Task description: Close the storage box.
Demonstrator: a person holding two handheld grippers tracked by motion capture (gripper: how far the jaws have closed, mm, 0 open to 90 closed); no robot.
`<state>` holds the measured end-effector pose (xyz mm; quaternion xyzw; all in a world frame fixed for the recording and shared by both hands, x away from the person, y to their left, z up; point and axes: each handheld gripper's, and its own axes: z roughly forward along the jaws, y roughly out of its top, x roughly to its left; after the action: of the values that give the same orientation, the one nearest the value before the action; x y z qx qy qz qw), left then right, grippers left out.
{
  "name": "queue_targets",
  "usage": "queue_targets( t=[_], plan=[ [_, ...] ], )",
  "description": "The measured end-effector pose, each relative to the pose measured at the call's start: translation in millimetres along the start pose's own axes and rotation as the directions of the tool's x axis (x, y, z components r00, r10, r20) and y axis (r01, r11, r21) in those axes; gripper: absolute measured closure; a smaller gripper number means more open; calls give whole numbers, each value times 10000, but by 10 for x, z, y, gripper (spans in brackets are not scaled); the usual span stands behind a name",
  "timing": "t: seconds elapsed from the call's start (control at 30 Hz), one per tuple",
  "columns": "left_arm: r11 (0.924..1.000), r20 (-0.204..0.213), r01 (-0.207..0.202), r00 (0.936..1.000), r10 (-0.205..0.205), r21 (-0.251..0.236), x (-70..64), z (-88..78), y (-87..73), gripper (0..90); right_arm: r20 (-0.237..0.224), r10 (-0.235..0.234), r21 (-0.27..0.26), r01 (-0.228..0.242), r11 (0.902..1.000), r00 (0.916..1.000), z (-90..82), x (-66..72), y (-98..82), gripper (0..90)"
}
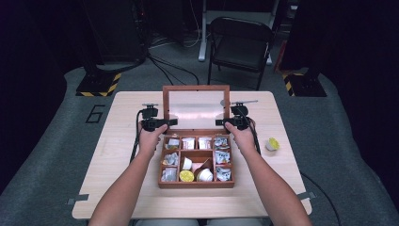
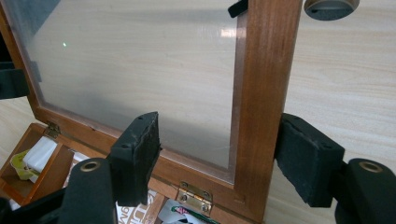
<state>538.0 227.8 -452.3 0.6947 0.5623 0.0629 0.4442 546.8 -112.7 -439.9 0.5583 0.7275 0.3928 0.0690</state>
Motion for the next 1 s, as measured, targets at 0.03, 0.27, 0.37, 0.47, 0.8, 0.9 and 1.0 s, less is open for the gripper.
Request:
queue_targets(
  t=[0.03, 0.27, 0.37, 0.47, 0.8, 0.9, 1.0],
  plan=[
    [10000, -35, -15, 10000, 15, -52, -17, -9, -3, 332, -13, 1, -11, -1, 10000, 10000, -17, 9, -5, 327],
    [9989, 246, -93, 9996, 104, -454, -65, -123, -15, 337, -227, -137, -337, 129, 9993, 9996, -126, 34, -43, 335],
    [9982, 300, -291, 9991, 307, -533, -86, -179, -6, 343, -223, -380, -522, 368, 9980, 9990, -172, 54, -47, 336],
    [9957, 363, -493, 9980, 522, -782, -122, -243, 7, 343, -181, -604, -626, 592, 9963, 9980, -226, 95, -55, 336],
    [9882, 502, -1071, 9923, 1131, -1092, -213, -403, 6, 337, -341, -734, -1107, 693, 9914, 9967, -400, 145, -67, 367],
    [9860, 521, -1197, 9906, 1264, -1165, -244, -452, 8, 336, -415, -732, -1164, 679, 9909, 9965, -447, 154, -67, 373],
    [9825, 597, -1379, 9875, 1462, -1250, -254, -504, 10, 336, -512, -869, -1237, 800, 9891, 9949, -501, 164, -66, 377]
  ],
)
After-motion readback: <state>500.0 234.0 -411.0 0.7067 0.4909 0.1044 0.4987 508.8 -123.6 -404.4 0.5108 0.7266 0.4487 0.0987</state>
